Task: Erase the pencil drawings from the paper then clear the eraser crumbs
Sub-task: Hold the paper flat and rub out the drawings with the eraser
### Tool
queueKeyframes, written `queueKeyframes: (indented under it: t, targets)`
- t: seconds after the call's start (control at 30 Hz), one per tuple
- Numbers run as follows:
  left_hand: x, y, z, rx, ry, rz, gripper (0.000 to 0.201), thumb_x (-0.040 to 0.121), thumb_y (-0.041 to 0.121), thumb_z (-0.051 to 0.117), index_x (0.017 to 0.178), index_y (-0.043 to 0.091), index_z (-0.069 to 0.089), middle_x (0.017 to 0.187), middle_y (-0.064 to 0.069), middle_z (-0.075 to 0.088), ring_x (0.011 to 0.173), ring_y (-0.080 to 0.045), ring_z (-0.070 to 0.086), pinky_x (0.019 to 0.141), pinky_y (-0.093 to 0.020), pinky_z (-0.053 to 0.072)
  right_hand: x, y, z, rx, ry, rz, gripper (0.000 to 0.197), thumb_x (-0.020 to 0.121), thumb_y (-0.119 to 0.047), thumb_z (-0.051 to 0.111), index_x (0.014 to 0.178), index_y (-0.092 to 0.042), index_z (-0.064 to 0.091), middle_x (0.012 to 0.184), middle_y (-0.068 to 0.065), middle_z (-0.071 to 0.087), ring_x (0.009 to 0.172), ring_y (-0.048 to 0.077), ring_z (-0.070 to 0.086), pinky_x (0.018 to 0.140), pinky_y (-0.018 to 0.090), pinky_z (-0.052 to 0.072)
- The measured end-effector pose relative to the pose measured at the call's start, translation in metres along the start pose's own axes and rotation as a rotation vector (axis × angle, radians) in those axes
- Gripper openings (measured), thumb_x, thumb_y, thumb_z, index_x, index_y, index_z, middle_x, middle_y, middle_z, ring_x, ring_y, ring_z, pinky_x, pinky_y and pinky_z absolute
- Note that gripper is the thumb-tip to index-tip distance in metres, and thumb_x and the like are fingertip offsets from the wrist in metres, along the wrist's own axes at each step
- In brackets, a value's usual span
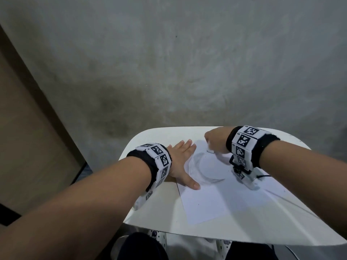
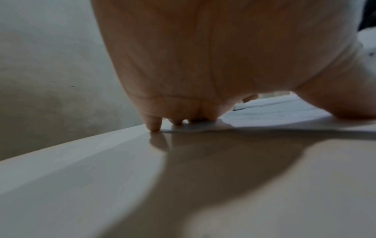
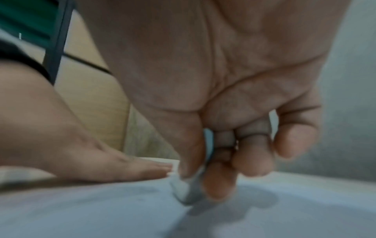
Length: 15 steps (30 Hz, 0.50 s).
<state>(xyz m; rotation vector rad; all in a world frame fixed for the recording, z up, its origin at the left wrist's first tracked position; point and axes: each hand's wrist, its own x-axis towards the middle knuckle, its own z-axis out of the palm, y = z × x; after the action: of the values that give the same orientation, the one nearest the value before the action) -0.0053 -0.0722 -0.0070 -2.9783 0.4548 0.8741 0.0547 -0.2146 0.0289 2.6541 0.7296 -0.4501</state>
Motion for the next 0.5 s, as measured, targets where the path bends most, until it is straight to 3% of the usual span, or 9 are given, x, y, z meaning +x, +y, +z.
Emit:
queueKeyframes:
  t: [0.07, 0.13, 0.2, 0.27, 0.33, 0.4, 0.43, 0.5]
  targets:
    - [0.0, 0.0, 0.0, -0.005, 0.001, 0.006, 0.133, 0.072, 0.074, 0.067, 0.153, 0.02, -0.024, 0.159, 0.002, -0.031, 0.147, -0.019, -0.026, 0.121, -0.053, -0.003, -0.008, -0.005, 0.0, -0.026, 0.024, -0.049, 0.027, 0.093, -0.017, 0.052, 0.117, -0.008, 0.06, 0.117, 0.009, 0.065, 0.094, 0.027, 0.061, 0.073, 0.028, 0.042]
    - [0.001, -0.001, 0.0, -0.009, 0.005, 0.013, 0.134, 0.07, 0.075, 0.068, 0.152, 0.023, -0.025, 0.159, 0.002, -0.031, 0.147, -0.019, -0.026, 0.12, -0.053, -0.004, -0.009, -0.015, 0.003, -0.007, 0.045, -0.098, 0.029, 0.093, -0.017, 0.052, 0.12, -0.009, 0.059, 0.119, 0.01, 0.063, 0.105, 0.028, 0.062, 0.079, 0.031, 0.046]
    - [0.0, -0.001, 0.0, -0.001, -0.005, 0.007, 0.133, 0.071, 0.074, 0.067, 0.153, 0.021, -0.024, 0.159, 0.002, -0.031, 0.147, -0.018, -0.026, 0.12, -0.052, -0.004, -0.005, -0.011, 0.001, -0.053, -0.003, -0.085, 0.03, 0.094, -0.017, 0.053, 0.121, -0.007, 0.06, 0.12, 0.008, 0.064, 0.106, 0.027, 0.062, 0.084, 0.03, 0.047]
    - [-0.001, 0.0, -0.001, 0.001, -0.008, 0.004, 0.132, 0.073, 0.072, 0.068, 0.153, 0.02, -0.023, 0.16, 0.001, -0.031, 0.147, -0.019, -0.026, 0.12, -0.052, -0.004, -0.005, -0.004, -0.004, -0.042, 0.026, -0.012, 0.03, 0.094, -0.019, 0.053, 0.121, -0.008, 0.059, 0.121, 0.008, 0.063, 0.103, 0.026, 0.062, 0.081, 0.03, 0.046]
    - [-0.003, -0.002, -0.002, -0.002, -0.002, 0.029, 0.133, 0.072, 0.071, 0.07, 0.153, 0.023, -0.024, 0.16, 0.001, -0.03, 0.147, -0.019, -0.025, 0.12, -0.051, -0.006, -0.007, -0.012, -0.002, -0.063, 0.056, -0.078, 0.033, 0.095, -0.019, 0.051, 0.127, -0.01, 0.055, 0.127, 0.011, 0.059, 0.114, 0.028, 0.058, 0.074, 0.029, 0.042]
    - [-0.002, -0.005, -0.003, -0.007, -0.007, 0.051, 0.134, 0.071, 0.07, 0.071, 0.152, 0.026, -0.025, 0.159, 0.003, -0.031, 0.147, -0.018, -0.025, 0.12, -0.05, -0.007, -0.007, -0.024, 0.001, -0.124, -0.048, -0.145, 0.038, 0.098, -0.017, 0.048, 0.135, -0.009, 0.049, 0.134, 0.01, 0.055, 0.122, 0.024, 0.053, 0.071, 0.022, 0.042]
    - [-0.003, -0.007, -0.003, 0.004, -0.016, 0.05, 0.134, 0.071, 0.071, 0.07, 0.152, 0.025, -0.026, 0.159, 0.003, -0.032, 0.147, -0.019, -0.025, 0.12, -0.049, -0.007, -0.005, -0.023, -0.001, -0.137, -0.068, -0.147, 0.034, 0.097, -0.016, 0.049, 0.13, -0.006, 0.053, 0.129, 0.009, 0.058, 0.117, 0.024, 0.056, 0.073, 0.023, 0.044]
    - [-0.002, -0.007, -0.002, 0.026, -0.029, 0.032, 0.133, 0.072, 0.072, 0.068, 0.152, 0.022, -0.026, 0.158, 0.004, -0.033, 0.147, -0.018, -0.026, 0.12, -0.049, -0.007, -0.005, -0.016, -0.01, -0.118, -0.02, -0.089, 0.011, 0.093, -0.015, 0.056, 0.1, -0.007, 0.06, 0.096, 0.003, 0.065, 0.092, 0.024, 0.059, 0.065, 0.024, 0.045]
